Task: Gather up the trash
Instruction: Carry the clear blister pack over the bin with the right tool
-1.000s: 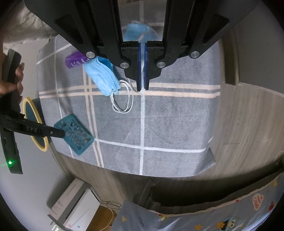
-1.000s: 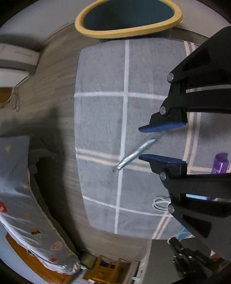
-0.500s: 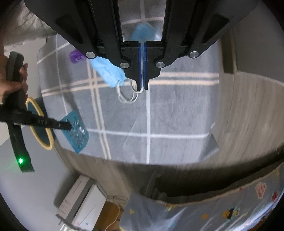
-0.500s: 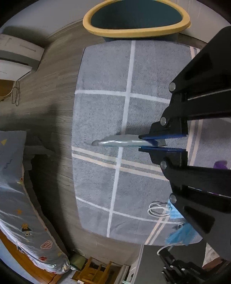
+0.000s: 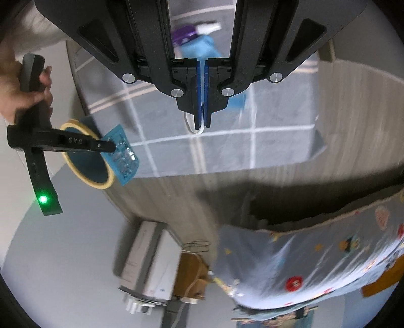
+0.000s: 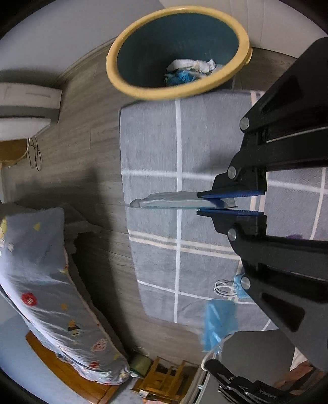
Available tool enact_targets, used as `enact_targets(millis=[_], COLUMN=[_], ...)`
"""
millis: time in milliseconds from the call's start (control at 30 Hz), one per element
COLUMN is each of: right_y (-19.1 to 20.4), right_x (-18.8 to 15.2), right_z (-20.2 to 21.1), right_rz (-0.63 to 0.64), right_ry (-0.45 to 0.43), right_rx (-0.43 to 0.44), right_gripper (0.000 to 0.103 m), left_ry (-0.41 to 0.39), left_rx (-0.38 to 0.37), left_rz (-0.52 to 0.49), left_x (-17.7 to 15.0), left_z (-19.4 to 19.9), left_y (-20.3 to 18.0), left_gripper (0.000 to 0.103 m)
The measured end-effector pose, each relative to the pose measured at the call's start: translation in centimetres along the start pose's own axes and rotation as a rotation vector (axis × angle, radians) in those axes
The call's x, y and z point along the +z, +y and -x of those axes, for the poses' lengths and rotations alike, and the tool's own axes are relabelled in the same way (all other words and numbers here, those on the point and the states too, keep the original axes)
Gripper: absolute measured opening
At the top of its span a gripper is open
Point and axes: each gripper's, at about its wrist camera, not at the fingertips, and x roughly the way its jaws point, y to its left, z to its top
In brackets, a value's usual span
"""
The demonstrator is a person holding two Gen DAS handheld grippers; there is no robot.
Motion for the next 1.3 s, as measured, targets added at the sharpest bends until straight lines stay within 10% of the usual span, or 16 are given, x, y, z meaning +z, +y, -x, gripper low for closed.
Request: enact_targets(millis=[1300], right_y=[-27.0], right_x=[-1.9], right_z=[9.5], right_rz=[-0.341], right_ry=[-0.138], right_rx=[-0.111], right_gripper=[0.007], left_ry=[0.093], left_rx=[-0.226], left_rz=[-0.415], left_x=[8.9], left_z=[-9.9], left_y=[-29.1], left_gripper=[0.002])
